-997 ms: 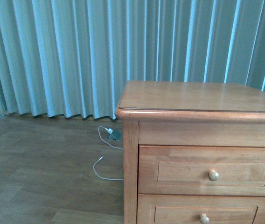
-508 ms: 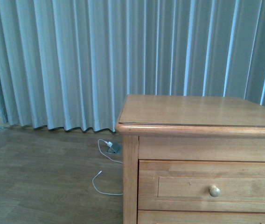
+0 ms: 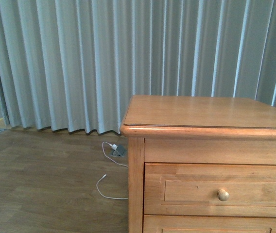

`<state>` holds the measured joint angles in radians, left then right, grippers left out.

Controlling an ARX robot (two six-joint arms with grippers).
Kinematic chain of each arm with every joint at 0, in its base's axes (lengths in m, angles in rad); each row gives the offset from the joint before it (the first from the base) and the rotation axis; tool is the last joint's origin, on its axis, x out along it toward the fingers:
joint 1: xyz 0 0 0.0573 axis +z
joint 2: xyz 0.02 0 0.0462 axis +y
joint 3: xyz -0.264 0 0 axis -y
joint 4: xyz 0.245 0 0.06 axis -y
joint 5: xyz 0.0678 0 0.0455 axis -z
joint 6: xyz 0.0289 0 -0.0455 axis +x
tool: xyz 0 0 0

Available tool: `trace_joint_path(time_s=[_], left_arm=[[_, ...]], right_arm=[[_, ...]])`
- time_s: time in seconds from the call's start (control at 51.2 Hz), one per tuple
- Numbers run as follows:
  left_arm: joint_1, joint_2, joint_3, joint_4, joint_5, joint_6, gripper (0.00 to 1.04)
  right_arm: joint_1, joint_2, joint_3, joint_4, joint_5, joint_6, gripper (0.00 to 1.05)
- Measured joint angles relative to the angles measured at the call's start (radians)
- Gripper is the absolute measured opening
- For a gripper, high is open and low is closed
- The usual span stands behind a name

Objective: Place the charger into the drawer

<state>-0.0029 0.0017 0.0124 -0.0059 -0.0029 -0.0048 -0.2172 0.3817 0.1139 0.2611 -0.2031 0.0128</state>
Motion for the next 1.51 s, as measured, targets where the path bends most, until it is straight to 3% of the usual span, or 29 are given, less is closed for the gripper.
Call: trace_joint_path(time_s=[0.098,0.235,0.293,0.371,0.625,0.743,1.212,1.505], left_arm=[[0.000,0.000,0.000,0.000,0.000,0.000,0.99],[0.000,0.000,0.000,0.000,0.000,0.000,0.99],[0.000,0.000,0.000,0.000,0.000,0.000,0.99],[0.000,0.000,0.000,0.000,0.000,0.000,0.99],[0.000,0.000,0.000,0.000,0.000,0.000,0.99],[0.000,0.000,0.000,0.000,0.000,0.000,0.99],[0.000,0.000,0.000,0.000,0.000,0.000,0.99],[0.000,0.000,0.000,0.000,0.000,0.000,0.99]], right_arm=[[0.045,-0.043,-0.022,-0.018,0.040,-0.006,0.01],[0.086,-0.085,-0.040,-0.039,0.082,-0.009,0.02],[0.154,-0.108,-0.048,-0.055,0.178,-0.009,0.02],[0.208,-0.136,-0.060,-0.069,0.194,-0.009,0.02],[0.213,-0.208,-0.108,-0.088,0.202,-0.009,0.02],[0.214,-0.341,-0.108,-0.251,0.202,-0.009,0.02],[0.214,-0.377,-0.108,-0.260,0.202,-0.010,0.02],[0.214,-0.377,-0.108,-0.260,0.202,-0.011,0.53]])
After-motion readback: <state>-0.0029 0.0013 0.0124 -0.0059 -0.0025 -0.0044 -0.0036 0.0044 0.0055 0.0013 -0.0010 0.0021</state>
